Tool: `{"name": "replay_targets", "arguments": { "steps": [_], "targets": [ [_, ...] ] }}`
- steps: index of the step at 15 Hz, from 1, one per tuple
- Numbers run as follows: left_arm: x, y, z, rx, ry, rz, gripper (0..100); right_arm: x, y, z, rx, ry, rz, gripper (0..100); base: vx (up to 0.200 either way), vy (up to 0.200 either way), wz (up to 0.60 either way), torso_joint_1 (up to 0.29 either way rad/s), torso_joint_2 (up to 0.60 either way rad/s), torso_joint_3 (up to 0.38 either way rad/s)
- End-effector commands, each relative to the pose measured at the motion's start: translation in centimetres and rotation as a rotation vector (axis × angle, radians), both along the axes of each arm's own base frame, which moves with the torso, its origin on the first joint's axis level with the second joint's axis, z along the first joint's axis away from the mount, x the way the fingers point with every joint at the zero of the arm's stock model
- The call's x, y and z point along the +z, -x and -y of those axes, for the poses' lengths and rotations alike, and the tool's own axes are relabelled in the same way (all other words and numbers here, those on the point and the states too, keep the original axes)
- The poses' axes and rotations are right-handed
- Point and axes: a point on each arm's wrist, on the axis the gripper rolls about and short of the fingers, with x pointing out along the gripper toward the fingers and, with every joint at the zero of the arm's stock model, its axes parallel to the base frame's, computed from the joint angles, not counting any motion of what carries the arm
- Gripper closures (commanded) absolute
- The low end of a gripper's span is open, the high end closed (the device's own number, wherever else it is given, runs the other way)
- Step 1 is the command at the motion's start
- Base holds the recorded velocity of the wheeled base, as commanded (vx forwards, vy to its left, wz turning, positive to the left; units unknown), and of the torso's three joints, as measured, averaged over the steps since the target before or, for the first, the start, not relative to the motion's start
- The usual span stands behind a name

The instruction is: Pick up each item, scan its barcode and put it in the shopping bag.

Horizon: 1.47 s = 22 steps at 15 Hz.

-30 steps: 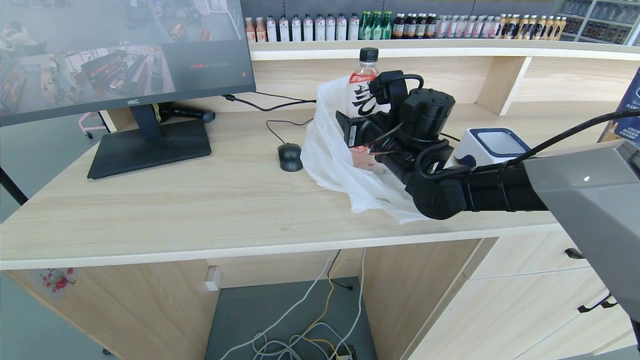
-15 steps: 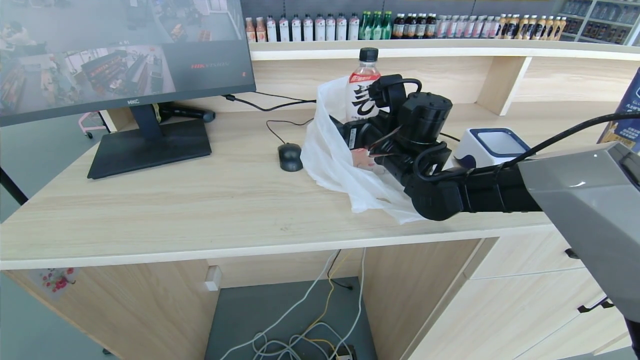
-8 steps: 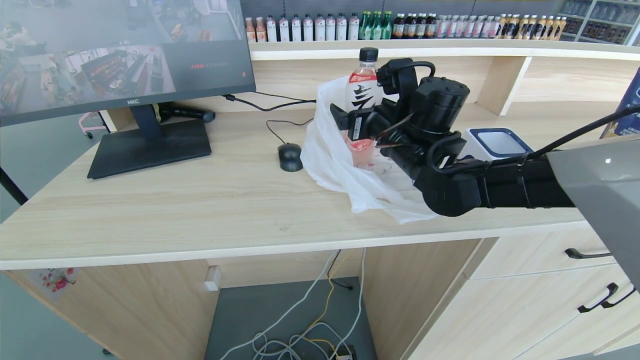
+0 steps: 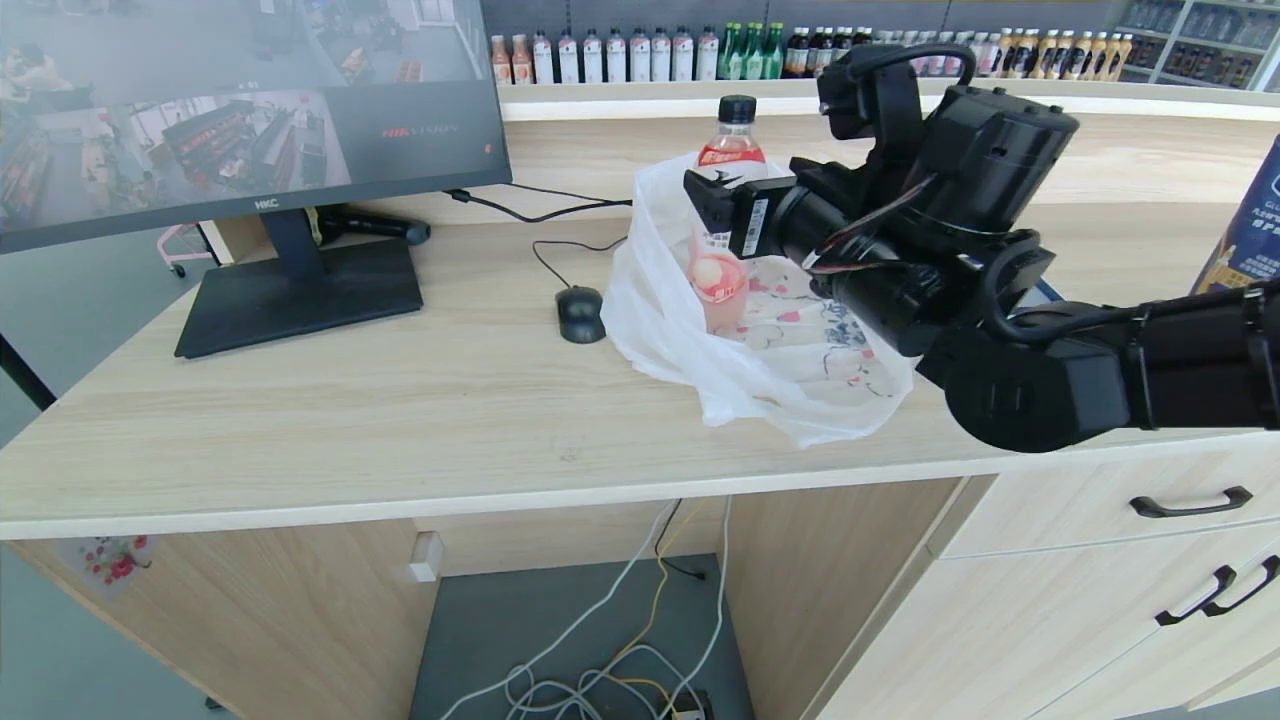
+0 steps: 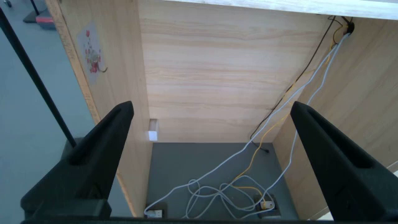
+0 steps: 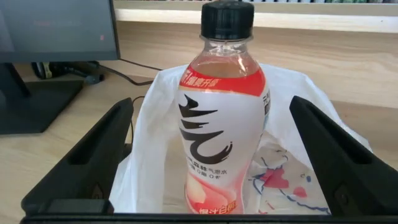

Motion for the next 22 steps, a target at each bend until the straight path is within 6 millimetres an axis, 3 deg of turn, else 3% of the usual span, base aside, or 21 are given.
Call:
{"name": "replay_targets", "arguments": {
  "steps": [1,4,10,16,22],
  "targets": [
    [0.0,0.0,0.0,0.001,0.000,0.000,0,2.3,4.1,2.6,-0.001,-0.022,0.027,0,0.000,0.000,0.00,0.000,0.00,0.000],
    [0.0,0.0,0.0,0.001,0.000,0.000,0,1.1,7.2,4.0,0.020,-0.023,-0.008,0,0.000,0.000,0.00,0.000,0.00,0.000],
    [0.0,0.0,0.0,0.001,0.000,0.000,0,-4.2,13.2,6.7,0.068,-0.061,-0.031,0,0.000,0.000,0.00,0.000,0.00,0.000],
    [0.0,0.0,0.0,-0.001,-0.001,0.000,0,-6.2,14.9,7.4,0.069,-0.055,0.006,0,0.000,0.000,0.00,0.000,0.00,0.000],
    [0.0,0.0,0.0,0.001,0.006,0.000,0,-7.0,15.9,8.1,0.079,-0.046,-0.004,0,-0.033,0.000,0.00,0.000,0.00,0.000]
  ]
}}
